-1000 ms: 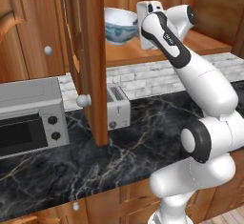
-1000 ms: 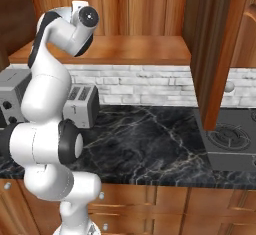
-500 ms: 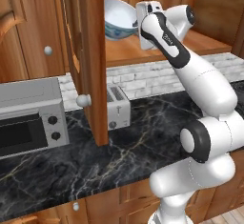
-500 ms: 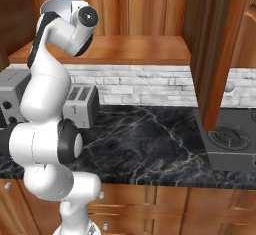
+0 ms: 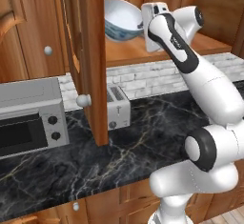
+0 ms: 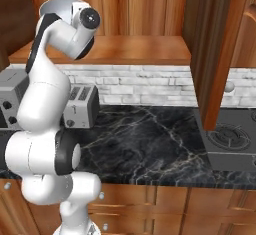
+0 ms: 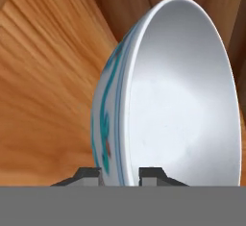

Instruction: Pick up the bowls from the cabinet and place each bowl in front of a stool on the dining counter.

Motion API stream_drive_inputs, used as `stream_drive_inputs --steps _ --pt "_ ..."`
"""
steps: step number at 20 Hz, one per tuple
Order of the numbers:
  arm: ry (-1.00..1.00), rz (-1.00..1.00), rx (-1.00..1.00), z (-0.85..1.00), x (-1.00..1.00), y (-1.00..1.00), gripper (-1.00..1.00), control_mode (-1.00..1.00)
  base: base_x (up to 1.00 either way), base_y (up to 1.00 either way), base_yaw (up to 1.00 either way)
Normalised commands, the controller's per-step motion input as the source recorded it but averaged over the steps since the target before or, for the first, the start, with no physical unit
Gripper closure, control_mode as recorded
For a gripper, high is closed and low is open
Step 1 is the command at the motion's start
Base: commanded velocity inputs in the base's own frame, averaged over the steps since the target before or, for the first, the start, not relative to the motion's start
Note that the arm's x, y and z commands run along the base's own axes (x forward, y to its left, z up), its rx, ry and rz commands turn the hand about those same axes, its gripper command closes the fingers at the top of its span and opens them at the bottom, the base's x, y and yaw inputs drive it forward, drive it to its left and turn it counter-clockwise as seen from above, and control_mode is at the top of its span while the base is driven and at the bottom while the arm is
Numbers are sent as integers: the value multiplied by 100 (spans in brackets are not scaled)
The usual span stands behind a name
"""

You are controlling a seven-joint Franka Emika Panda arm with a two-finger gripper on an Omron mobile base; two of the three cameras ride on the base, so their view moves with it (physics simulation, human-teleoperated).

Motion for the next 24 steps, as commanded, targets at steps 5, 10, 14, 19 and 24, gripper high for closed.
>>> stream_drive_inputs --steps 5,10,14,19,24 --pt "0 0 0 0 -74 -24 100 -100 0 0 0" --pt "1 0 -5 0 -84 -36 100 -100 0 0 0" --pt "6 0 -12 -7 -93 -48 100 -100 0 0 0" --pt "7 0 -5 -10 -100 -56 100 -100 0 0 0" --pt "9 0 0 -6 -100 -55 100 -100 0 0 0"
